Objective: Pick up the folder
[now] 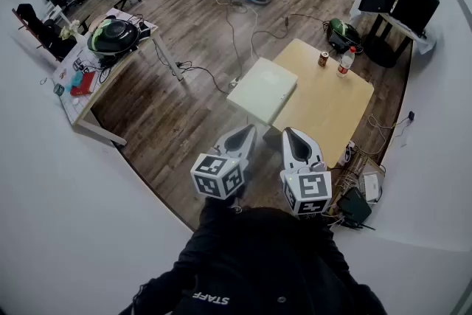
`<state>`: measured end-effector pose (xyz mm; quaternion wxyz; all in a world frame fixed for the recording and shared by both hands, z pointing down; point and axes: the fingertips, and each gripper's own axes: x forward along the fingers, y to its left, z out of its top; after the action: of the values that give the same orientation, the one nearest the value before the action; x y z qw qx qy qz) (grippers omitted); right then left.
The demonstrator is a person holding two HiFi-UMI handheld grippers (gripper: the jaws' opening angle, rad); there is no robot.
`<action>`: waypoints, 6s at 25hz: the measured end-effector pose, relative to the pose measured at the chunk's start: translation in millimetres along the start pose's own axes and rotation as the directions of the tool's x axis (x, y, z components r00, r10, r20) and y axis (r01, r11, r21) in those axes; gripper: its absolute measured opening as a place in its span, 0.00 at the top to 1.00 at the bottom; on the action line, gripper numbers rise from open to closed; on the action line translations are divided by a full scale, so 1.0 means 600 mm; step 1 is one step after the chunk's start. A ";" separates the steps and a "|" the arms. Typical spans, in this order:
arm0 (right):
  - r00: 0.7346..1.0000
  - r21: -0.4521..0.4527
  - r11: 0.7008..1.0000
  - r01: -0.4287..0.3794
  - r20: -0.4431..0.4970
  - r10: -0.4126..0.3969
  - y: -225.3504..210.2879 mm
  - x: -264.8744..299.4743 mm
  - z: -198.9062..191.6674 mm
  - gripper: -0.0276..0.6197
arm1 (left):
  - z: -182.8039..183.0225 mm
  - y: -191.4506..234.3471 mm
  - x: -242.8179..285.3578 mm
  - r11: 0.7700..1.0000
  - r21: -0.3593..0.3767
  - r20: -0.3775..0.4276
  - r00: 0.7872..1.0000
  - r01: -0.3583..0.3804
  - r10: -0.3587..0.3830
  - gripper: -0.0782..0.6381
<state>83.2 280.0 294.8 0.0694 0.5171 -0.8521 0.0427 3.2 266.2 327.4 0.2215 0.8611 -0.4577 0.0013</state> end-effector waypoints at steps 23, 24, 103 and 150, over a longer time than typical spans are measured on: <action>1.000 0.082 0.997 -0.012 -0.020 0.014 0.042 0.010 -0.025 0.92 | -0.016 0.032 -0.027 0.999 -0.033 -0.008 1.000 0.002 -0.002 0.84; 1.000 0.078 0.997 -0.015 -0.022 0.017 0.046 0.011 -0.025 0.92 | -0.017 0.034 -0.029 0.999 -0.033 -0.009 1.000 0.002 -0.002 0.84; 0.937 0.278 0.957 0.080 -0.349 0.023 -0.279 0.472 -0.235 0.92 | -0.113 0.437 0.435 0.960 -0.057 -0.354 0.905 -0.273 0.236 0.84; 0.786 0.305 0.952 0.039 -0.597 0.159 -0.194 0.664 -0.492 0.92 | -0.415 0.737 0.469 0.747 -0.590 -0.408 0.911 -0.306 0.050 0.35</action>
<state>26.7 -79.8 650.9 0.2618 0.4515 -0.7823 0.3400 -132.4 -73.5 777.8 0.5826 0.6682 -0.4620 0.0269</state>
